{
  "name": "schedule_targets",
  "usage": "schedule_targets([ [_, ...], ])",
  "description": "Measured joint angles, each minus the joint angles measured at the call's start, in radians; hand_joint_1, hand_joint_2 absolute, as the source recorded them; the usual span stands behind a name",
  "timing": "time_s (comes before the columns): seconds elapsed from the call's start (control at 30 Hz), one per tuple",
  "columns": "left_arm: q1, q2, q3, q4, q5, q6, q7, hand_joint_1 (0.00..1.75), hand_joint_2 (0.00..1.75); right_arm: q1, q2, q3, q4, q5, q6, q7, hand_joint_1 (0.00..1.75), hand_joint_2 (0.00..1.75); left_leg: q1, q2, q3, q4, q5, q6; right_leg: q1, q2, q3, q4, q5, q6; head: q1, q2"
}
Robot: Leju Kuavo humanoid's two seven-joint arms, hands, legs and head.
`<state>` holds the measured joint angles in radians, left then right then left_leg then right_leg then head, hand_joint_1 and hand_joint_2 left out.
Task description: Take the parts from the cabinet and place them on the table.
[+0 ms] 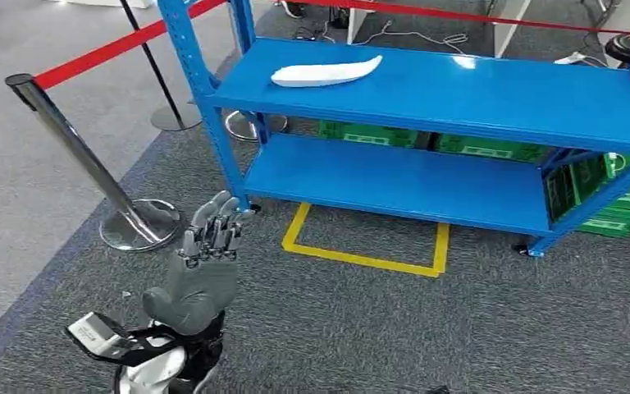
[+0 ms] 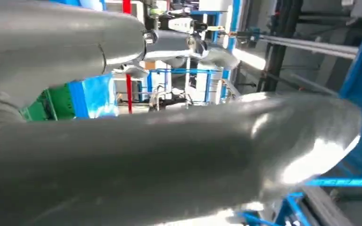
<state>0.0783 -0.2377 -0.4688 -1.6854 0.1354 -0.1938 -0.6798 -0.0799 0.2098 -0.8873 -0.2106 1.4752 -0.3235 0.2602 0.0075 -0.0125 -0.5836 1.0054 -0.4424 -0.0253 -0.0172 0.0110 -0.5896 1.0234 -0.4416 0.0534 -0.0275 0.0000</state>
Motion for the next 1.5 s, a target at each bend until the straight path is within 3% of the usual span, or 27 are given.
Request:
schedule_targets([
  [0.1,-0.001,-0.002,-0.002,0.001,0.0,0.0,0.0,0.0,0.0,-0.001,0.0,0.002,0.0,0.001,-0.001,0.0,0.0,0.0,0.003,0.001,0.005,-0.009,0.007,0.024,-0.004,-0.002,-0.006,0.013,-0.017,0.015,0.005,0.0],
  [0.2,-0.001,-0.001,-0.003,0.002,0.001,-0.002,0.0,0.0,0.0,0.0,0.0,0.004,0.0,0.002,-0.002,0.001,0.0,0.0,-0.001,0.002,0.004,-0.009,0.006,0.035,-0.003,-0.003,-0.108,0.236,-0.126,0.019,0.014,0.0],
  [0.23,-0.001,0.0,-0.003,0.003,0.001,-0.005,0.0,0.0,0.0,0.002,0.0,0.005,0.0,0.002,-0.002,0.003,0.0,0.0,-0.003,0.002,0.005,-0.009,0.005,0.036,-0.002,-0.003,-0.141,0.303,-0.145,0.019,0.014,0.0],
  [0.27,-0.001,0.0,-0.003,0.005,0.005,-0.008,0.0,0.0,0.0,0.002,0.0,0.005,0.0,0.002,-0.002,0.006,0.0,0.0,-0.005,0.001,0.005,-0.009,0.005,0.037,-0.001,-0.003,-0.148,0.314,-0.137,0.018,0.014,0.0],
  [0.33,-0.001,0.0,-0.003,0.008,0.007,-0.009,0.0,0.0,0.0,0.002,0.0,0.005,0.0,0.0,-0.003,0.011,0.0,0.0,-0.006,0.0,0.009,-0.009,0.004,0.037,0.0,-0.003,-0.099,0.211,-0.069,0.012,0.014,0.0],
  [0.4,-0.001,0.0,-0.003,0.009,-0.016,-0.002,0.0,0.0,0.0,0.0,0.0,0.005,0.0,0.0,-0.004,0.013,0.0,0.0,-0.006,-0.002,0.014,-0.008,0.001,0.031,0.001,-0.003,-0.007,0.032,0.006,0.004,0.015,0.0],
  [0.43,-0.001,0.0,-0.003,0.009,-0.024,-0.002,0.0,0.0,0.0,-0.002,0.0,0.005,0.0,0.0,-0.004,0.013,0.0,0.0,-0.014,-0.002,0.01,-0.003,-0.002,0.024,0.005,-0.002,0.011,0.001,-0.009,0.002,0.014,0.0],
  [0.53,-0.001,0.001,-0.002,0.008,-0.038,-0.042,0.0,0.0,0.0,-0.001,0.0,0.007,0.0,0.008,-0.004,0.012,0.0,0.0,-0.009,-0.003,0.01,-0.016,-0.02,0.006,0.009,-0.001,0.003,0.0,-0.029,-0.017,0.012,0.0],
  [0.6,0.001,0.001,0.001,0.003,-0.056,-0.047,0.0,0.0,0.0,0.003,-0.002,0.008,0.0,0.009,-0.003,0.01,0.0,0.0,-0.008,0.0,0.018,-0.002,-0.022,-0.006,0.002,0.001,0.023,-0.008,-0.025,-0.03,0.013,0.0],
  [0.63,0.002,0.0,0.002,0.002,-0.056,-0.045,0.0,0.0,0.0,0.003,-0.002,0.008,0.0,0.01,-0.003,0.008,0.0,0.0,-0.008,0.001,0.0,0.042,-0.053,-0.012,0.0,-0.004,0.033,-0.007,-0.016,-0.034,-0.003,0.0],
  [0.7,0.003,0.0,0.005,0.002,-0.056,-0.037,0.0,0.0,0.0,0.001,-0.002,0.009,0.0,0.01,-0.003,0.007,0.0,0.0,-0.005,0.001,-0.091,0.199,-0.131,-0.021,0.0,-0.004,0.041,-0.007,-0.025,-0.039,-0.004,0.0],
  [0.73,0.004,0.0,0.008,0.002,-0.056,-0.033,0.0,0.0,0.0,0.001,-0.002,0.009,0.0,0.01,-0.003,0.006,0.0,0.0,-0.004,0.001,-0.142,0.272,-0.152,-0.023,0.0,-0.004,0.043,-0.006,-0.029,-0.038,-0.003,0.0],
  [0.77,0.006,0.0,0.009,0.002,-0.055,-0.032,0.0,0.0,0.0,0.001,-0.002,0.009,0.0,0.01,-0.003,0.006,0.0,0.0,-0.004,0.001,-0.166,0.296,-0.145,-0.024,0.0,-0.004,0.046,-0.006,-0.034,-0.038,-0.003,0.0],
  [0.8,0.007,0.0,0.011,0.002,-0.055,-0.031,0.0,0.0,0.0,0.002,-0.002,0.009,0.0,0.009,-0.003,0.007,0.0,0.0,-0.003,0.001,-0.167,0.28,-0.113,-0.024,0.0,-0.003,0.053,-0.006,-0.04,-0.036,-0.003,0.0],
  [0.9,0.008,0.0,0.013,0.002,-0.055,-0.029,0.0,0.0,0.0,0.004,-0.002,0.009,0.0,0.01,-0.003,0.006,0.0,0.0,-0.001,0.003,-0.078,0.053,0.051,-0.019,-0.003,0.001,0.084,-0.006,-0.066,-0.024,-0.003,0.0],
  [0.93,0.008,0.0,0.013,0.002,-0.055,-0.027,0.0,0.0,0.0,0.003,-0.002,0.009,0.0,0.01,-0.003,0.006,0.0,0.0,-0.003,0.006,-0.057,0.01,0.059,-0.016,0.006,0.002,0.084,-0.002,-0.079,-0.013,-0.006,0.0],
  [0.97,0.01,-0.002,0.014,0.002,-0.055,-0.024,0.0,0.0,0.0,0.002,-0.002,0.01,0.0,0.011,-0.003,0.006,0.0,0.0,-0.001,0.002,-0.057,0.008,0.054,-0.001,0.005,0.004,0.083,-0.002,-0.084,-0.008,-0.008,0.0],
  [1.03,0.01,-0.003,0.014,0.002,-0.055,-0.017,0.0,0.0,0.0,0.0,-0.002,0.01,0.0,0.013,-0.003,0.006,0.0,0.0,-0.007,0.001,-0.058,0.009,0.044,0.013,0.003,0.002,0.093,-0.019,-0.087,0.002,-0.001,0.0],
  [1.1,0.011,-0.006,0.017,0.002,-0.051,-0.014,0.0,0.0,0.0,-0.001,-0.002,0.01,0.0,0.016,-0.003,0.006,0.0,0.0,0.0,0.0,-0.051,0.003,0.042,0.026,0.001,0.0,0.099,-0.014,-0.099,0.013,0.0,0.0],
  [1.13,0.011,-0.006,0.018,0.002,-0.045,-0.014,0.0,0.0,0.0,-0.001,-0.002,0.01,0.0,0.018,-0.003,0.006,0.0,0.0,0.001,0.001,-0.048,0.003,0.038,0.033,0.003,-0.003,0.084,0.023,-0.119,0.015,0.004,0.0],
  [1.23,0.011,-0.006,0.02,0.002,-0.041,-0.015,0.0,0.0,0.0,0.0,-0.002,0.01,0.0,0.021,-0.003,0.006,0.0,0.0,-0.003,0.001,-0.043,0.003,0.029,0.044,0.004,-0.003,-0.054,0.27,-0.223,0.019,0.007,0.0],
  [1.27,0.012,-0.006,0.02,0.002,-0.04,-0.015,0.0,0.0,0.0,0.001,-0.002,0.01,0.0,0.021,-0.003,0.006,0.0,0.0,-0.004,0.0,-0.041,0.003,0.027,0.046,0.004,-0.003,-0.088,0.315,-0.223,0.019,0.007,0.0],
  [1.3,0.012,-0.006,0.021,0.002,-0.039,-0.015,0.0,0.0,0.0,0.002,-0.002,0.01,0.0,0.021,-0.003,0.006,0.0,0.0,-0.005,-0.002,-0.037,0.003,0.024,0.045,0.004,-0.003,-0.095,0.304,-0.195,0.017,0.007,0.0],
  [1.33,0.012,-0.006,0.021,0.002,-0.038,-0.015,0.0,0.0,0.0,0.001,-0.002,0.01,0.0,0.021,-0.003,0.006,0.0,0.0,-0.005,-0.004,-0.03,0.003,0.02,0.044,0.004,-0.003,-0.08,0.248,-0.145,0.014,0.008,0.0],
  [1.4,0.011,-0.006,0.02,0.002,-0.038,-0.015,0.0,0.0,0.0,0.0,-0.002,0.01,0.0,0.021,-0.003,0.006,0.0,0.0,-0.005,-0.006,-0.012,0.003,0.011,0.038,0.005,-0.003,-0.011,0.073,-0.036,0.007,0.008,0.0],
  [1.43,0.011,-0.006,0.02,0.002,-0.038,-0.015,0.0,0.0,0.0,0.001,-0.002,0.01,0.0,0.021,-0.003,0.006,0.0,0.0,-0.007,-0.006,-0.009,0.003,0.007,0.032,0.006,-0.003,0.01,0.022,-0.026,0.005,0.008,0.0],
  [1.5,0.011,-0.006,0.021,0.002,-0.034,-0.019,0.0,0.0,0.0,-0.002,-0.002,0.011,0.0,0.022,-0.003,0.006,0.0,0.0,-0.012,-0.006,-0.014,0.007,0.009,0.021,0.009,0.0,0.013,0.012,-0.027,-0.005,0.004,0.0],
])
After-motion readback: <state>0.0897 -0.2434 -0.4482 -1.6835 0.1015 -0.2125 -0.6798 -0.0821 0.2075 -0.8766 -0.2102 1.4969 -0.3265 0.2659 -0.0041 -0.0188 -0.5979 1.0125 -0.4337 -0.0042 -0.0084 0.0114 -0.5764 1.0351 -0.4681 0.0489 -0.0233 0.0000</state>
